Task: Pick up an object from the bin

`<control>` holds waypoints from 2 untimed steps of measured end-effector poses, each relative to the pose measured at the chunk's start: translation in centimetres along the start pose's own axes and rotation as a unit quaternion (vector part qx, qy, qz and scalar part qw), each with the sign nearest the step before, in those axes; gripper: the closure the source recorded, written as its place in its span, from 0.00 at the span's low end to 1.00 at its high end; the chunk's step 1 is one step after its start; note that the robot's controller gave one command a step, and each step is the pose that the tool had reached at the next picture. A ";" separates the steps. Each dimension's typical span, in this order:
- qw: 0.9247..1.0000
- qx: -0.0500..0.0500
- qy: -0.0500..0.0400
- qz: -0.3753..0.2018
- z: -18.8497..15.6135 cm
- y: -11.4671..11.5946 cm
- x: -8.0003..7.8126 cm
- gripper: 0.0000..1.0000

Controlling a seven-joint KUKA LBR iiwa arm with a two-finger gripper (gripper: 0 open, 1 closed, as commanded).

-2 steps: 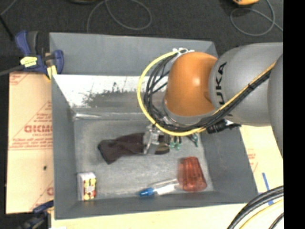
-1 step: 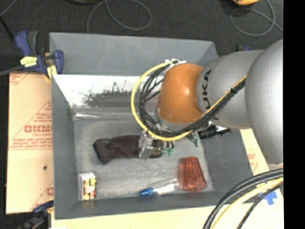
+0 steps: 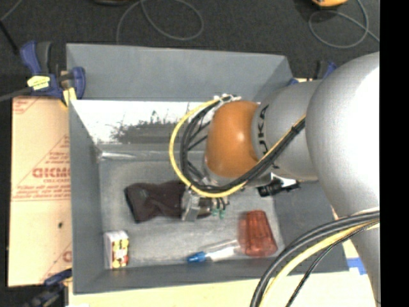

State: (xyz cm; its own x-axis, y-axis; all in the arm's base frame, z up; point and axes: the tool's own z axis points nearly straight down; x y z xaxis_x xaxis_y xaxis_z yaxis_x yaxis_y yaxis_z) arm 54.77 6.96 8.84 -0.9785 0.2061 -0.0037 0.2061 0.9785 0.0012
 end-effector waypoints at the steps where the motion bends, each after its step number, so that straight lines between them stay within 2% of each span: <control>1: 0.986 -0.001 -0.008 -0.165 0.6 -1.8 1.1 1.00; 2: 0.982 -0.002 -0.012 -0.187 1.6 -2.1 1.2 1.00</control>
Offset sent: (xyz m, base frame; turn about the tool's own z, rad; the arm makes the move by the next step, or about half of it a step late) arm 0.0000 0.0000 0.0000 0.0000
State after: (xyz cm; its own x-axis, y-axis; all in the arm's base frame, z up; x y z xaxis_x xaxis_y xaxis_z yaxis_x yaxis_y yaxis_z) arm 53.14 5.15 7.28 -0.9853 -0.1684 -0.0286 -0.1685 0.9857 -0.0004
